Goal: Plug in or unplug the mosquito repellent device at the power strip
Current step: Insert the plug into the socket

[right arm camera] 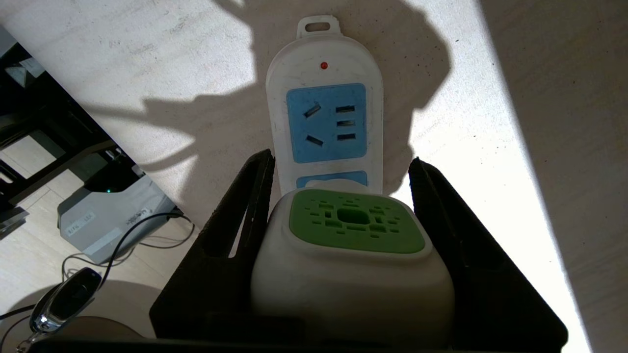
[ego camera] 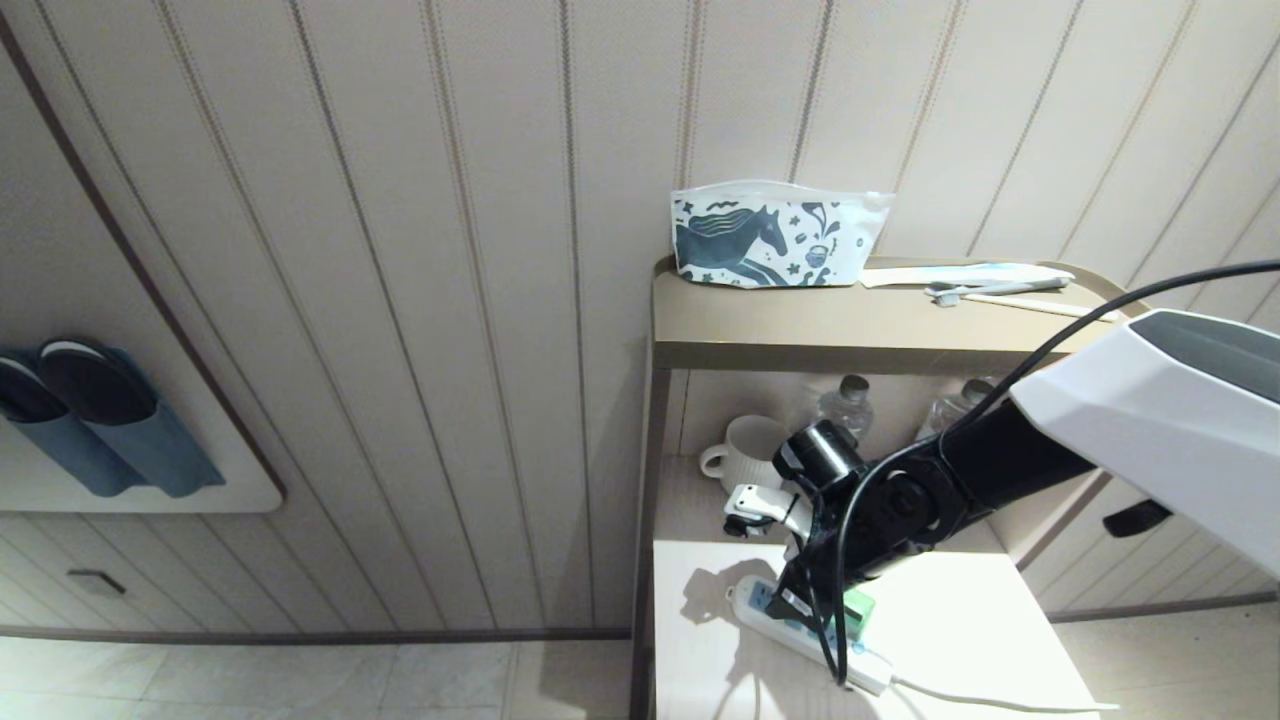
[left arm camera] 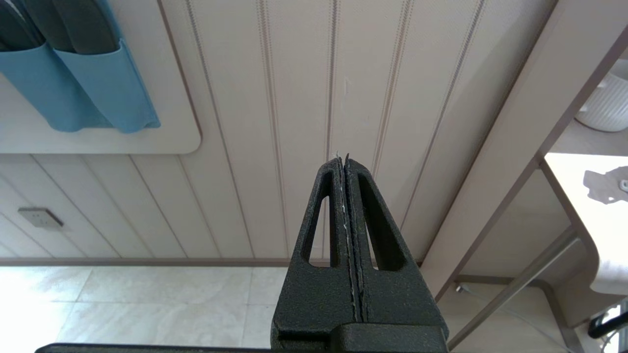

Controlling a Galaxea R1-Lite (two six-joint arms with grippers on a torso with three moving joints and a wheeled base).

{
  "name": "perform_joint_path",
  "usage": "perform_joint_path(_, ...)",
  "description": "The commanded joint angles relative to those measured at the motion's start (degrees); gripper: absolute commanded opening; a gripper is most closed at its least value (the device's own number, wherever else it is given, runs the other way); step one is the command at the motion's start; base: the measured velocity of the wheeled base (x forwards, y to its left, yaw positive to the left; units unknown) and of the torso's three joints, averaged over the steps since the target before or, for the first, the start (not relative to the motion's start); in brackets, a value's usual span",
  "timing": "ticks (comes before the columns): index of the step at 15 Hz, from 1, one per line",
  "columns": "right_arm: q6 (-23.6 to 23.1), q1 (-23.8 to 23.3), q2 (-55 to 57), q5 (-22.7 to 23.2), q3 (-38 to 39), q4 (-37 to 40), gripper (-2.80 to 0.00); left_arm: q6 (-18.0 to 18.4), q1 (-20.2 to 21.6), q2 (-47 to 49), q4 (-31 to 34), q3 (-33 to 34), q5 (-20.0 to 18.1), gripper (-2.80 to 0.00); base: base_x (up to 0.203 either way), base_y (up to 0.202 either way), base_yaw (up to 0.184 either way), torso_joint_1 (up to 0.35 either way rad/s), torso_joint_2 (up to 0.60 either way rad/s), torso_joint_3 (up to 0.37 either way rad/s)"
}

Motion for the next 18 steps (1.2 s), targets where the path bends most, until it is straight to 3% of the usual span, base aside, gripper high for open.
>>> perform_joint_path(1, -0.2, 0.1, 0.2, 0.1, 0.1, 0.0, -2.80, 0.0, -0.1, 0.1, 0.0, 0.0, 0.0, -2.80, 0.000, 0.000, 0.000, 0.000, 0.00, 0.000)
perform_joint_path(10, -0.1, -0.6, -1.0, 0.1, 2.2, -0.4, -2.80, 0.0, 0.0, 0.1, 0.0, 0.0, 0.0, -2.80, 0.000, 0.000, 0.000, 0.000, 0.00, 0.000)
perform_joint_path(14, 0.1, -0.7, -1.4, 0.1, 7.4, -7.5, -2.80, 0.0, 0.0, 0.1, 0.0, -0.1, 0.0, -2.80, 0.000, 0.000, 0.000, 0.000, 0.00, 0.000)
perform_joint_path(18, 0.6, -1.2, -2.9, 0.1, 8.6, -7.8, -2.80, 0.0, 0.0, 0.1, 0.0, -0.1, 0.0, -2.80, 0.000, 0.000, 0.000, 0.000, 0.00, 0.000)
